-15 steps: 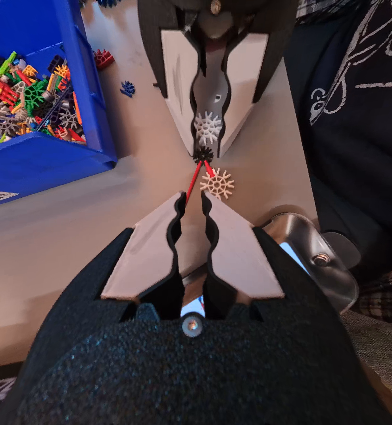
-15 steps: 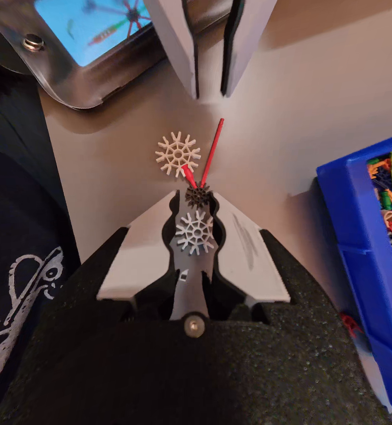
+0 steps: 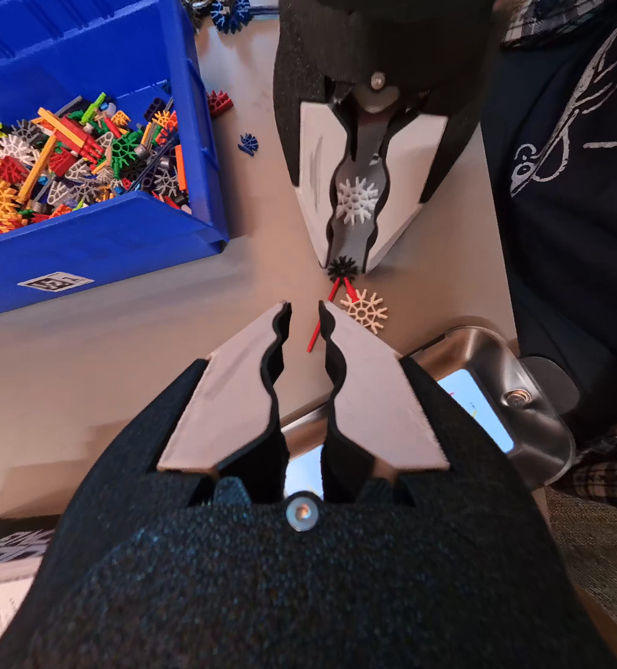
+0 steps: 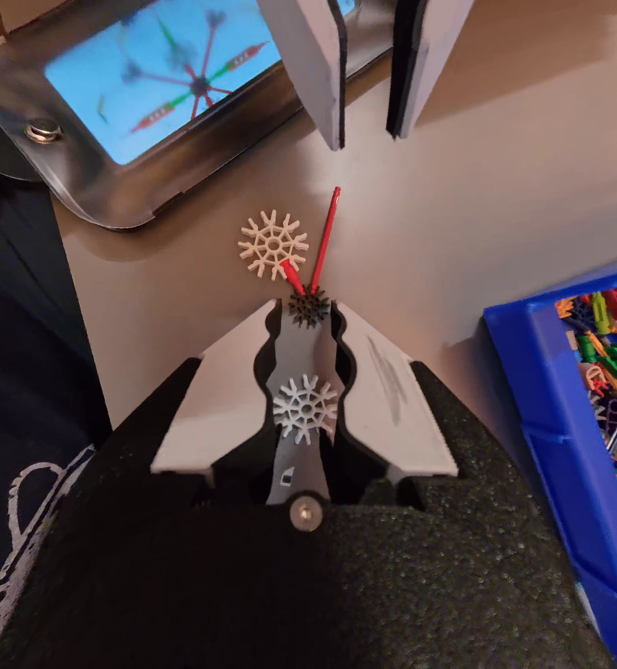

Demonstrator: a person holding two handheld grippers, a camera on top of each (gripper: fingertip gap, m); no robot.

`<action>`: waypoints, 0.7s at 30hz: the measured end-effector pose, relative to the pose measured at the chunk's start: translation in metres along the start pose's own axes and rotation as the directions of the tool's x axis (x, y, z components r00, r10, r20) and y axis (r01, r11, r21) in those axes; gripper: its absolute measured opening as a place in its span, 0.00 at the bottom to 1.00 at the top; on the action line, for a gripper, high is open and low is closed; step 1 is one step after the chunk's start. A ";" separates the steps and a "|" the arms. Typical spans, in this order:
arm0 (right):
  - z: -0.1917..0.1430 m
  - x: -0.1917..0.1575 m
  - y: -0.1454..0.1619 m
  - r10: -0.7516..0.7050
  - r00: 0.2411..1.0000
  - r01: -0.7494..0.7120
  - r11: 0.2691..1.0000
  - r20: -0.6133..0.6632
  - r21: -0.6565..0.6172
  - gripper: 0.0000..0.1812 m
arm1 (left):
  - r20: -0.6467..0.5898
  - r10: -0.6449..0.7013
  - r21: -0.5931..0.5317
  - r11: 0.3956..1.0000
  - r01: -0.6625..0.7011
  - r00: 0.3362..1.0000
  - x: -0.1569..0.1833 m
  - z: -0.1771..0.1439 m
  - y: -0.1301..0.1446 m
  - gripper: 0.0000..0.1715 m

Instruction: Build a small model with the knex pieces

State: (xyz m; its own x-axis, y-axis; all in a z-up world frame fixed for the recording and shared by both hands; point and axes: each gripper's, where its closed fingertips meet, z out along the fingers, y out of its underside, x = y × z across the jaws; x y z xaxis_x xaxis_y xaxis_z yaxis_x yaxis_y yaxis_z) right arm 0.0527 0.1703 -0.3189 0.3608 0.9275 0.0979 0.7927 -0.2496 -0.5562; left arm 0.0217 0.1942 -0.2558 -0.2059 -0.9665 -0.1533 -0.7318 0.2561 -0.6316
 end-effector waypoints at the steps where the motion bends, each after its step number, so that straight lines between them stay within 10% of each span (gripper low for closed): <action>1: -0.003 0.000 -0.001 0.006 1.000 -0.006 1.000 0.005 0.016 0.15 | 0.006 0.001 0.003 1.000 -0.001 1.000 -0.001 -0.002 -0.001 0.09; 17: -0.035 -0.025 -0.019 -0.007 1.000 0.002 0.979 0.023 0.206 0.16 | 0.130 -0.071 -0.029 0.997 0.075 0.989 0.024 -0.054 0.032 0.09; 21: -0.032 -0.047 -0.034 -0.051 0.995 0.027 0.963 0.083 0.268 0.15 | 0.115 -0.158 0.124 0.982 0.143 0.981 0.051 -0.066 0.041 0.00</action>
State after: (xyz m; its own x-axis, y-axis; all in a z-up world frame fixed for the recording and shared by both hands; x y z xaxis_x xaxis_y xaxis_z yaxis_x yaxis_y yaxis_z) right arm 0.0249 0.1262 -0.2782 0.2778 0.9590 0.0570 0.6412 -0.1409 -0.7544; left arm -0.0615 0.1560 -0.2391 -0.0122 -0.9903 -0.1381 -0.6676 0.1109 -0.7363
